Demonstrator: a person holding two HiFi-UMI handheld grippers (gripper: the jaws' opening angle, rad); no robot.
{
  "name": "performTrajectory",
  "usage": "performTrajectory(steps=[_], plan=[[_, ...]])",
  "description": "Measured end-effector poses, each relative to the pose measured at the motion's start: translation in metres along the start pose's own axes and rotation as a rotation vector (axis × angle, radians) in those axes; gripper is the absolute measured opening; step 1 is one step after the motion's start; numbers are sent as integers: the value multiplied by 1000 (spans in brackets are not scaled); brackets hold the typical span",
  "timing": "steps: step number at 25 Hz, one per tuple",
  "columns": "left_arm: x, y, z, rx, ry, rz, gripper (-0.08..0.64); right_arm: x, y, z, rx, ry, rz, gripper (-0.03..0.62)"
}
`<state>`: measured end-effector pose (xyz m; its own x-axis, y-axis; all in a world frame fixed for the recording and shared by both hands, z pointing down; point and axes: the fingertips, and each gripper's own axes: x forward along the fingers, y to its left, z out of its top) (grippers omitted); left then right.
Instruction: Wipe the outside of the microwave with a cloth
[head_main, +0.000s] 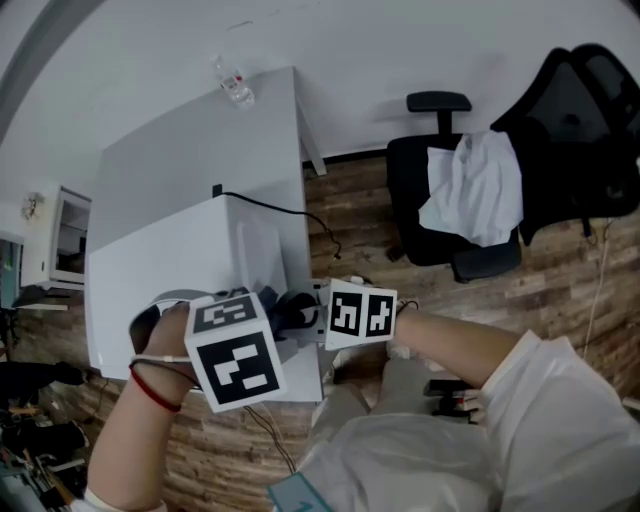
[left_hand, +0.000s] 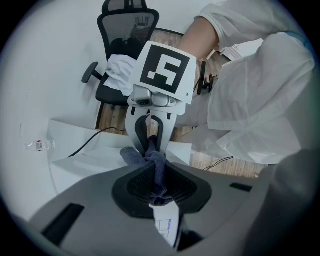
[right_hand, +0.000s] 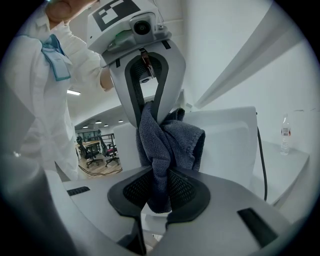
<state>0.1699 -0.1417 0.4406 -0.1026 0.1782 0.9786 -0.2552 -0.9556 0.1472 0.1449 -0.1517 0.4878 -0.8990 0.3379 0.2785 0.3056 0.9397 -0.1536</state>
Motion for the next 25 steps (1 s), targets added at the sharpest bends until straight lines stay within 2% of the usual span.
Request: performTrajectory(steps=[8, 25], plan=[[1, -21, -1, 8, -19, -40, 55, 5, 26, 0, 4, -3, 60, 83], [1, -43, -2, -16, -93, -59, 55, 8, 54, -1, 35, -10, 96, 83]])
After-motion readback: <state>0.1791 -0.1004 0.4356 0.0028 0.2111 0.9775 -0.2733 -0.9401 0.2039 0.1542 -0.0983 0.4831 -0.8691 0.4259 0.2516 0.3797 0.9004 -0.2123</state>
